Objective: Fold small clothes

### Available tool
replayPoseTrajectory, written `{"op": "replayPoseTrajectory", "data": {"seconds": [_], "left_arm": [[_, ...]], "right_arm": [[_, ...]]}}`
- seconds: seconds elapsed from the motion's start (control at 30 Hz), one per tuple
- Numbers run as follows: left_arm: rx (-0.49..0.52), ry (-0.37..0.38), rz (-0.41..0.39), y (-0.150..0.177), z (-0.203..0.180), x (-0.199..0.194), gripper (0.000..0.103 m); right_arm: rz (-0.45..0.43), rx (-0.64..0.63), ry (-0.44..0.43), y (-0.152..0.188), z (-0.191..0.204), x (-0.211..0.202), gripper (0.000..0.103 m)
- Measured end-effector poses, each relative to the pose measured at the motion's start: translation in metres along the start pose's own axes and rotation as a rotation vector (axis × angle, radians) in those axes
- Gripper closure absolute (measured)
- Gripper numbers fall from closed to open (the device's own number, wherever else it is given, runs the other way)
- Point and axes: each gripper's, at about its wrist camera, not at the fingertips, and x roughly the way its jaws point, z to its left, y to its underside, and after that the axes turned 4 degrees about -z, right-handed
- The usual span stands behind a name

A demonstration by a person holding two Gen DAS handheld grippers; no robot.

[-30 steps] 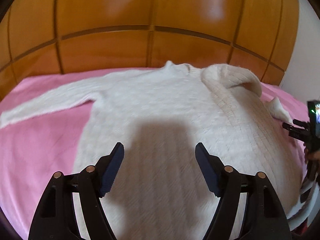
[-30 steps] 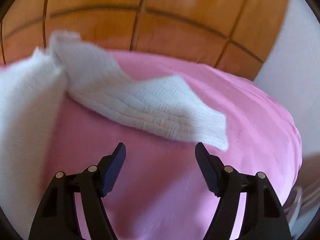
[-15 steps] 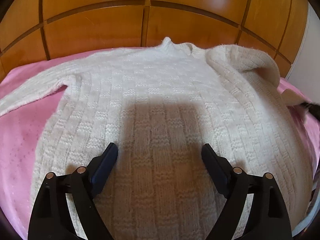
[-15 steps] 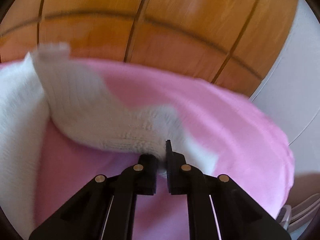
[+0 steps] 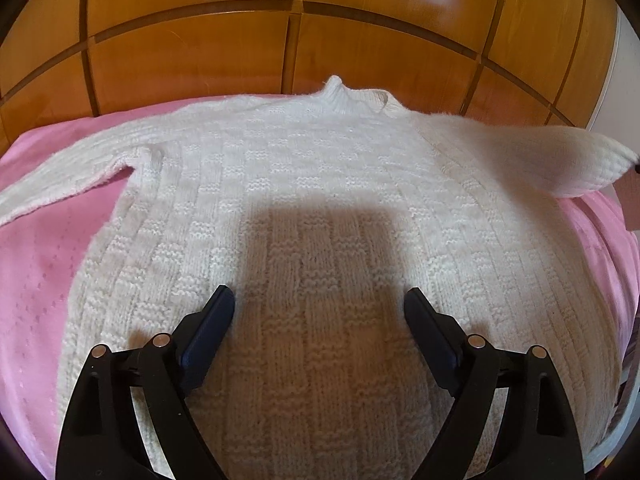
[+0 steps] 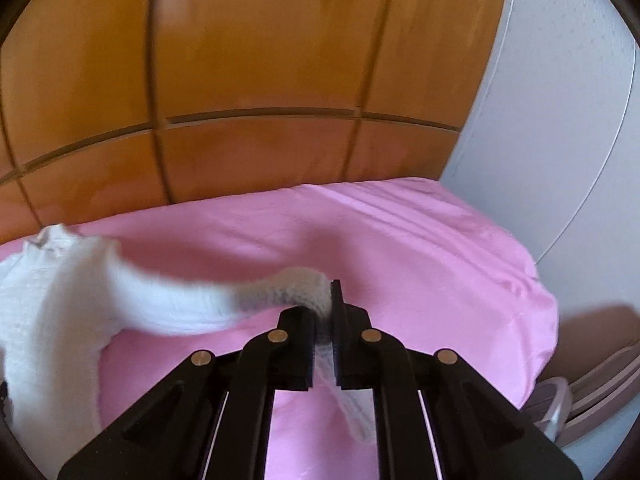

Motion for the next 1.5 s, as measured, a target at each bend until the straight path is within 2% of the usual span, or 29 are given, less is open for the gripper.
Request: {"op": "replayPoseTrajectory", "data": {"seconds": [0.07,0.1,0.17,0.2,0.23,0.3,0.33,0.37,0.47,0.53,0.6,0.67,0.73,0.8,0.87,0.97,1.0,1.07,1.1,1.13,1.23,1.3,1.37,1.43,1.5], "left_arm": [[0.005,-0.005,-0.001,0.000,-0.001,0.000,0.016],[0.006,-0.006,0.000,0.000,-0.002,0.001,0.016],[0.007,-0.007,0.000,0.000,-0.002,0.001,0.016],[0.007,-0.007,0.000,0.000,-0.002,0.001,0.016],[0.007,-0.007,0.000,0.000,-0.002,0.001,0.016],[0.011,-0.013,-0.003,0.000,-0.004,0.001,0.016],[0.012,-0.014,-0.002,0.000,-0.003,0.001,0.016],[0.011,-0.013,-0.002,0.000,-0.003,0.001,0.016],[0.011,-0.014,-0.005,-0.001,-0.005,0.000,0.016],[0.013,-0.015,-0.005,-0.001,-0.005,0.001,0.015],[0.016,-0.017,-0.002,-0.002,-0.005,0.001,0.015],[0.018,-0.019,0.000,-0.002,-0.006,0.001,0.014],[0.021,-0.020,0.001,-0.002,-0.007,0.002,0.014],[0.021,-0.021,0.001,-0.003,-0.006,0.002,0.013],[0.022,-0.021,-0.004,-0.002,-0.006,0.002,0.013],[0.019,-0.019,-0.010,-0.002,-0.006,0.003,0.013],[0.017,-0.017,-0.013,-0.001,-0.005,0.004,0.013],[0.013,-0.013,-0.012,-0.001,-0.004,0.005,0.012],[0.014,-0.013,-0.013,-0.001,-0.004,0.005,0.012],[0.013,-0.011,-0.013,-0.001,-0.003,0.005,0.012],[0.013,-0.011,-0.014,-0.001,-0.003,0.006,0.012],[0.011,-0.007,-0.016,-0.001,-0.002,0.006,0.012],[0.011,-0.008,-0.016,-0.001,-0.002,0.006,0.012],[0.011,-0.008,-0.014,-0.001,-0.002,0.006,0.012],[0.009,-0.005,-0.007,-0.002,0.000,0.005,0.012]], "right_arm": [[0.072,0.015,0.009,-0.005,-0.004,0.028,0.097],[0.121,0.048,0.013,-0.009,-0.007,0.048,0.097],[0.162,0.140,0.021,-0.015,-0.014,0.075,0.095],[0.156,0.195,0.002,-0.015,-0.019,0.079,0.081],[0.124,0.268,-0.019,-0.017,-0.023,0.085,0.055],[0.013,0.389,-0.005,-0.019,-0.036,0.084,0.033],[-0.026,0.453,-0.015,-0.014,-0.041,0.081,0.026],[-0.029,0.494,-0.051,-0.006,-0.043,0.082,0.026],[0.029,0.510,-0.157,0.018,-0.038,0.096,0.033],[0.076,0.548,-0.241,0.047,-0.033,0.103,0.042],[0.113,0.587,-0.319,0.072,-0.027,0.112,0.042],[0.128,0.612,-0.329,0.082,-0.023,0.124,0.042],[0.128,0.696,-0.356,0.086,-0.026,0.141,0.043],[0.101,0.762,-0.366,0.081,-0.031,0.150,0.046],[0.112,0.786,-0.368,0.068,-0.028,0.167,0.049],[0.118,0.761,-0.328,0.053,-0.019,0.189,0.051],[0.118,0.750,-0.311,0.049,-0.016,0.196,0.055],[0.142,0.708,-0.276,0.041,-0.014,0.206,0.072],[0.154,0.671,-0.257,0.036,-0.008,0.210,0.091],[0.163,0.605,-0.230,0.030,-0.005,0.207,0.096],[0.112,0.458,-0.115,0.028,-0.013,0.173,0.098],[0.069,0.435,0.001,0.036,-0.036,0.147,0.098],[0.099,0.439,0.097,0.054,-0.057,0.141,0.098],[0.157,0.459,0.113,0.078,-0.069,0.144,0.098],[0.145,0.474,0.060,0.094,-0.070,0.138,0.096]]}}
